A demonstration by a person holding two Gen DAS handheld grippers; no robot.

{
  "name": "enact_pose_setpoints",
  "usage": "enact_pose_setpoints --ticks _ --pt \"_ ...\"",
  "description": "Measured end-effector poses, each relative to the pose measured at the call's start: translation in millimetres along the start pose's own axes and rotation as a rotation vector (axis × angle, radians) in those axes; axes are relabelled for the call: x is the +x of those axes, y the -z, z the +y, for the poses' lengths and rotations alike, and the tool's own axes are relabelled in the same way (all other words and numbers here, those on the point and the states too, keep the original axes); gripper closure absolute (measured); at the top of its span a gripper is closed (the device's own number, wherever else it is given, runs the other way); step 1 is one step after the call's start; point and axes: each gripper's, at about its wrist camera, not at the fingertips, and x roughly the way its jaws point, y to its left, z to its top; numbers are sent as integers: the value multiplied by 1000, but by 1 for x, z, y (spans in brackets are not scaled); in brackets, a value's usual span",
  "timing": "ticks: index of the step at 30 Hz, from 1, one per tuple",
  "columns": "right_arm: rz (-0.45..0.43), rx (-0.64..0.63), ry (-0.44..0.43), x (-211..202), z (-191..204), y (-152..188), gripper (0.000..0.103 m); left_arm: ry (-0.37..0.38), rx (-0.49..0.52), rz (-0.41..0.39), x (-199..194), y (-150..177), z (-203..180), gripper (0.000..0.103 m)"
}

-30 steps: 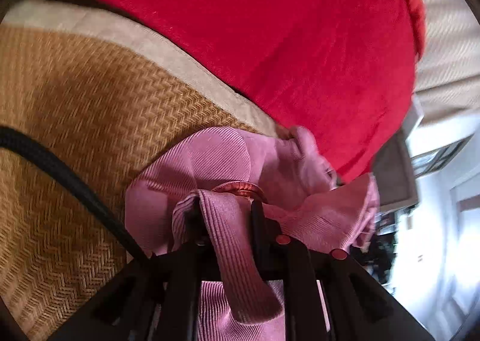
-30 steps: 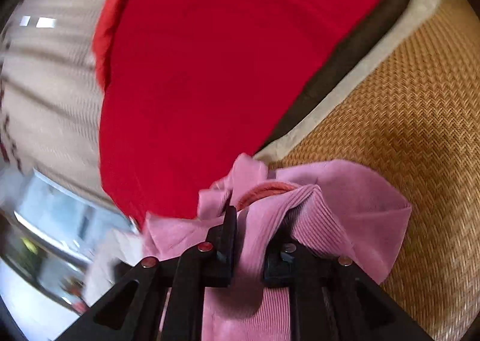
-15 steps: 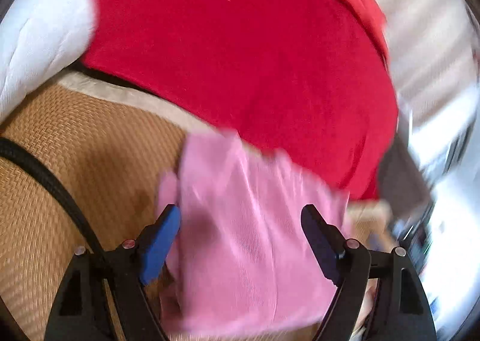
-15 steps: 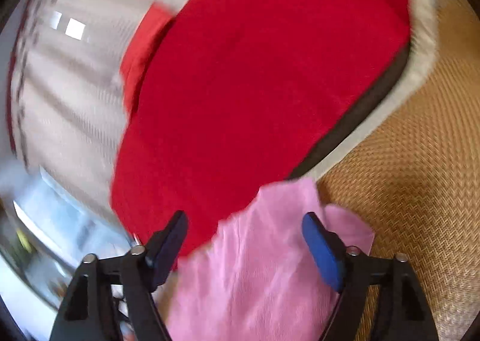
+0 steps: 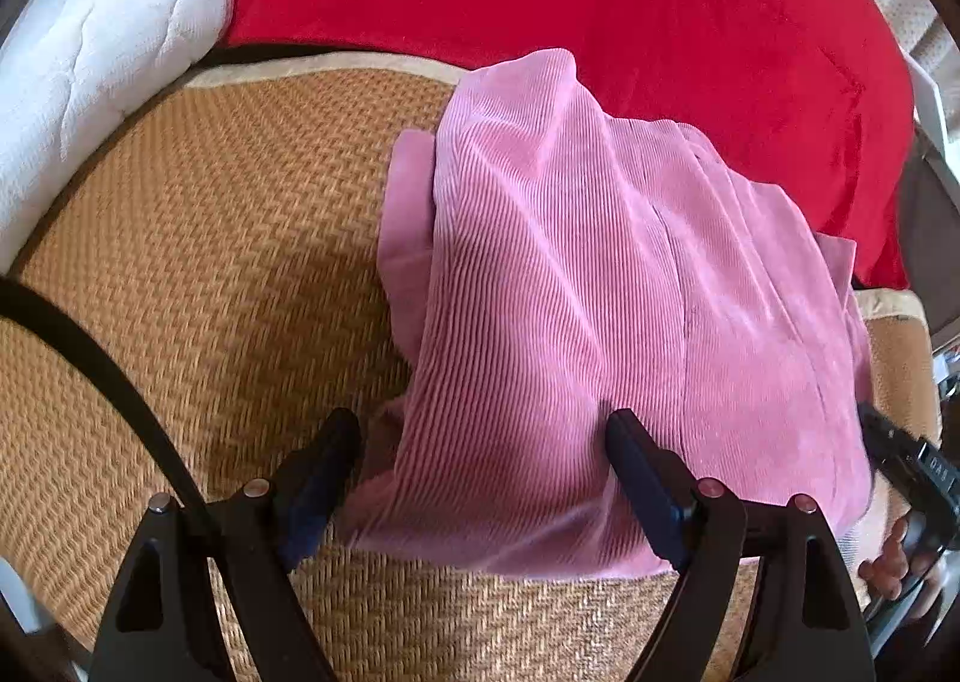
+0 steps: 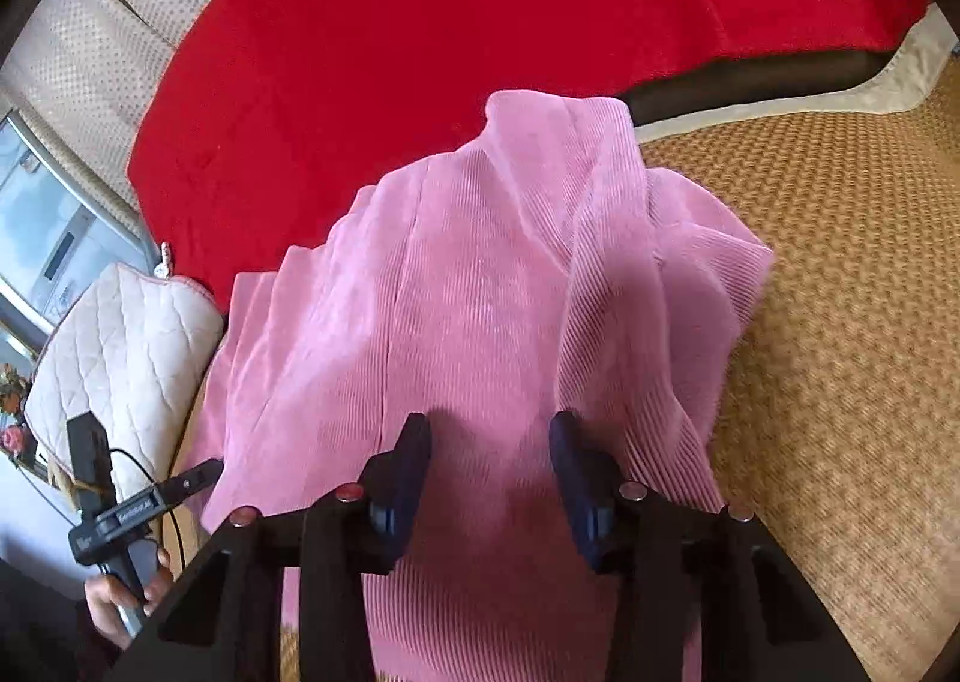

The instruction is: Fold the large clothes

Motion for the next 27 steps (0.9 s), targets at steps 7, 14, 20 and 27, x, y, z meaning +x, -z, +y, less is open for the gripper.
enact_pose_setpoints --ticks 7,14,20,27 --pt "-62 2 -5 -35 -4 5 57 -55 53 -66 -27 0 -27 18" --pt "-102 -63 104 -35 11 -3 57 -167 175 -144 -25 -9 -89 15" --pt "27 5 86 -7 -9 -4 57 -335 280 -93 32 -8 -110 6" --pt "36 14 31 -16 -19 0 56 -381 227 -9 24 -24 -97 4"
